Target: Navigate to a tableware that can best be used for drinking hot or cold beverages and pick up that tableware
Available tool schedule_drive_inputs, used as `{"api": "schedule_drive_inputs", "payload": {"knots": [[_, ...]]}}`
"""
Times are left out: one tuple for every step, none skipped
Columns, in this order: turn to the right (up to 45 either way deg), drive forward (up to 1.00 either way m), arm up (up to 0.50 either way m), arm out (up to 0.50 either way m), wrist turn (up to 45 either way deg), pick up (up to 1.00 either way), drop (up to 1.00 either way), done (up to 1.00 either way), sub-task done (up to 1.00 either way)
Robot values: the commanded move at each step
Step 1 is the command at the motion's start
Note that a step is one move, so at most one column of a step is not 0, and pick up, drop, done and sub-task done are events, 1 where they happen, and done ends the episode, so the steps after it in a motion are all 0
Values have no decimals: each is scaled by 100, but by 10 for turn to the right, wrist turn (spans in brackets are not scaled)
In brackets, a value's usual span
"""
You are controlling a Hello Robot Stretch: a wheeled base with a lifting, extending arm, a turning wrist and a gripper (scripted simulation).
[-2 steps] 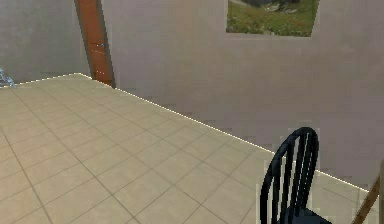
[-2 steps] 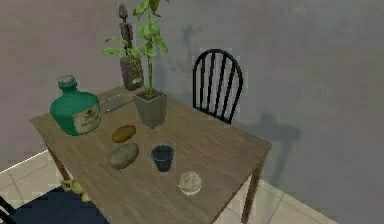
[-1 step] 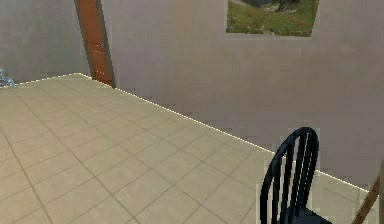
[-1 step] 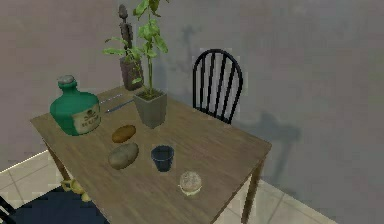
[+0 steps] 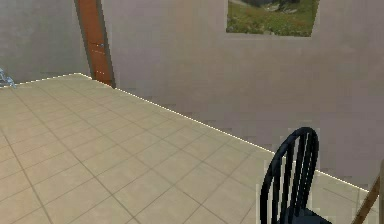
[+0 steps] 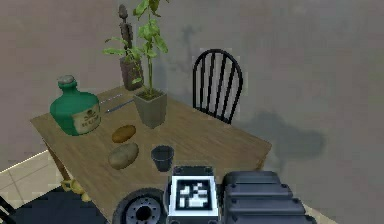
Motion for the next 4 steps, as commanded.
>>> {"api": "schedule_drive_inputs", "payload": {"knots": [[0,0,0,30,0,0,0,0,0],[0,0,0,0,450,0,0,0,0],[0,0,0,0,450,0,0,0,0],[0,0,0,0,450,0,0,0,0]]}}
